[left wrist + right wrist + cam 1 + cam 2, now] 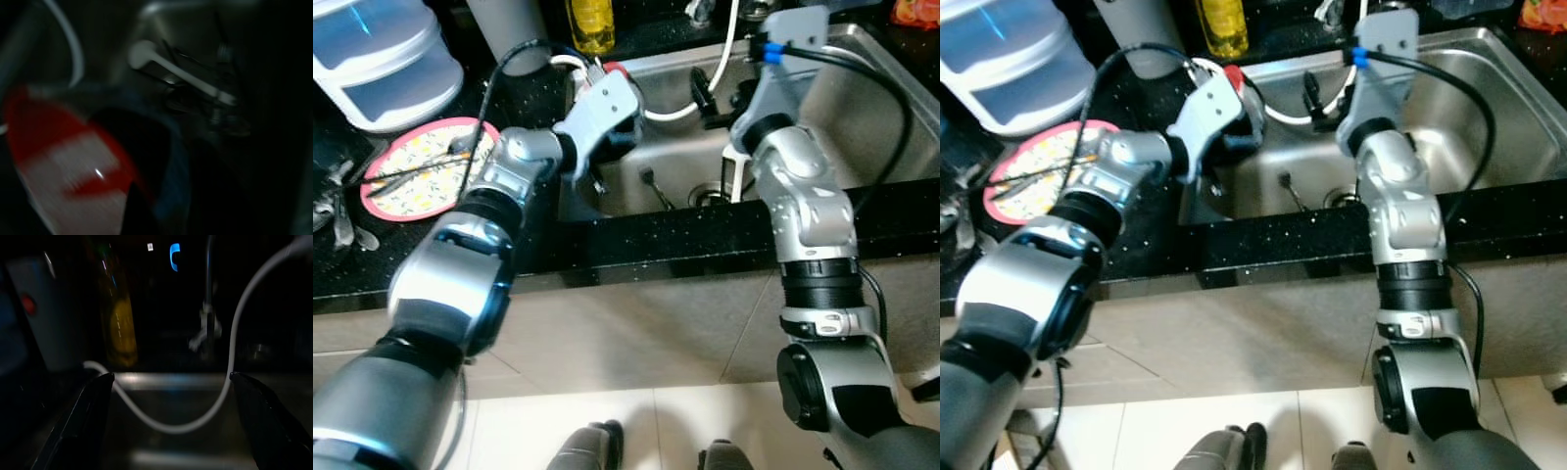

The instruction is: Kitchen organization

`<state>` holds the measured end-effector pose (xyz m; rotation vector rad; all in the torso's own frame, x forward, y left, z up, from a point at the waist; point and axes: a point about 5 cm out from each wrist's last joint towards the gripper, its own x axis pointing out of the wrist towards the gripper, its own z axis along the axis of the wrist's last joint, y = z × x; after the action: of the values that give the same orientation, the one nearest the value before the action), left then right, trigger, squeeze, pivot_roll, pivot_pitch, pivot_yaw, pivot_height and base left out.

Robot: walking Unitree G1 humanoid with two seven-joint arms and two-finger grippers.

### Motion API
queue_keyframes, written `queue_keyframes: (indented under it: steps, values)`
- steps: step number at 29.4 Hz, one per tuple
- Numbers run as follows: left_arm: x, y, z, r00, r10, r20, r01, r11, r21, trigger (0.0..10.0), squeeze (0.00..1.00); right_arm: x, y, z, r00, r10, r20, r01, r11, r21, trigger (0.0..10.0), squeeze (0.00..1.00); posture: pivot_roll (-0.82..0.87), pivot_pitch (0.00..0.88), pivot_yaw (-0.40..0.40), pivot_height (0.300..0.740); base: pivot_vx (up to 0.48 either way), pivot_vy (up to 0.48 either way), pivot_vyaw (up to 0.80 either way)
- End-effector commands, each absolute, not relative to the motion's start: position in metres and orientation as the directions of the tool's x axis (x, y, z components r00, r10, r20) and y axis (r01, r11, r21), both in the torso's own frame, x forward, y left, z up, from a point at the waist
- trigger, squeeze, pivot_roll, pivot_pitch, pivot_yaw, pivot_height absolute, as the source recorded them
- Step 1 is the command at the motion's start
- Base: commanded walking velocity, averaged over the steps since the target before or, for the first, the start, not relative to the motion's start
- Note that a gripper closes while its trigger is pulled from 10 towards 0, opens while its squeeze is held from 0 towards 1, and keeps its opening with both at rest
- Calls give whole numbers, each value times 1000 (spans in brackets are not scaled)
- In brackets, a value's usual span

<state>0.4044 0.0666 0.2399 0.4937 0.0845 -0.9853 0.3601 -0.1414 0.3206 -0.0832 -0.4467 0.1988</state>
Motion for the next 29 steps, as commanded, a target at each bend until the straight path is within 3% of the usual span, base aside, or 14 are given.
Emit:
queue_keyframes:
  steps: [1, 2, 4, 6, 7, 10, 13, 19, 20, 24, 25, 26, 27, 29]
  values:
    - [408, 77, 235, 609, -731, -309, 789, 518, 329, 10000, 1000, 355, -135, 323, 858, 235, 456, -197, 972, -129, 10000, 0, -2, 0, 223, 740, 0, 0, 0]
    - [410, 83, 239, 650, -710, -272, 757, 574, 311, 10000, 1000, 354, -135, 324, 854, 237, 463, -201, 971, -127, 10000, 0, 2, 0, 217, 740, 0, 0, 0]
    - [410, 83, 239, 650, -710, -272, 757, 574, 311, 10000, 1000, 354, -135, 324, 854, 237, 463, -201, 971, -127, 10000, 0, 2, 0, 217, 740, 0, 0, 0]
    - [415, 94, 258, 705, -695, -144, 703, 658, 268, 10000, 1000, 355, -135, 325, 850, 239, 469, -204, 971, -124, 10000, 0, 23, 0, 200, 740, 0, 0, 0]
    - [418, 102, 276, 759, -650, -33, 629, 719, 296, 10000, 0, 356, -135, 325, 848, 241, 472, -208, 971, -121, 10000, 0, 36, 0, 191, 740, 0, 0, 0]
    - [419, 108, 288, 786, -617, 40, 578, 756, 307, 10000, 0, 356, -134, 325, 846, 242, 475, -210, 970, -119, 10000, 0, 40, 0, 188, 740, 0, 0, 0]
    - [422, 145, 313, 897, -397, 195, 321, 888, 330, 10000, 0, 358, -127, 327, 829, 264, 493, -240, 964, -113, 10000, 0, 77, 0, 149, 740, 0, 0, 0]
    - [412, 148, 298, 869, -453, 200, 408, 884, 228, 10000, 0, 361, -118, 326, 816, 306, 490, -289, 951, -112, 10000, 0, 118, 0, 110, 740, 0, 0, 0]
    - [411, 146, 292, 870, -453, 194, 402, 880, 254, 10000, 75, 363, -115, 325, 816, 315, 484, -297, 948, -116, 10000, 0, 127, 0, 100, 740, 0, 0, 0]
    - [414, 168, 296, 946, -217, 240, 166, 962, 215, 10000, 0, 363, -108, 329, 802, 337, 493, -317, 940, -126, 10000, 0, 115, 0, 109, 740, 0, 0, 0]
    - [414, 168, 296, 946, -217, 240, 166, 962, 215, 10000, 0, 363, -108, 329, 802, 337, 493, -317, 940, -126, 10000, 0, 115, 0, 109, 740, 0, 0, 0]
    - [415, 179, 293, 974, -125, 191, 84, 974, 210, 10000, 0, 363, -109, 329, 802, 333, 496, -315, 941, -122, 10000, 0, 119, 0, 108, 740, 0, 0, 0]
    - [415, 179, 293, 974, -125, 191, 84, 974, 210, 10000, 0, 363, -109, 329, 802, 333, 496, -315, 941, -122, 10000, 0, 119, 0, 108, 740, 0, 0, 0]
    - [409, 210, 278, 993, 94, 68, -108, 959, 262, 10000, 0, 365, -112, 326, 809, 322, 491, -308, 945, -112, 10000, 0, 135, 0, 104, 740, 0, 0, 0]
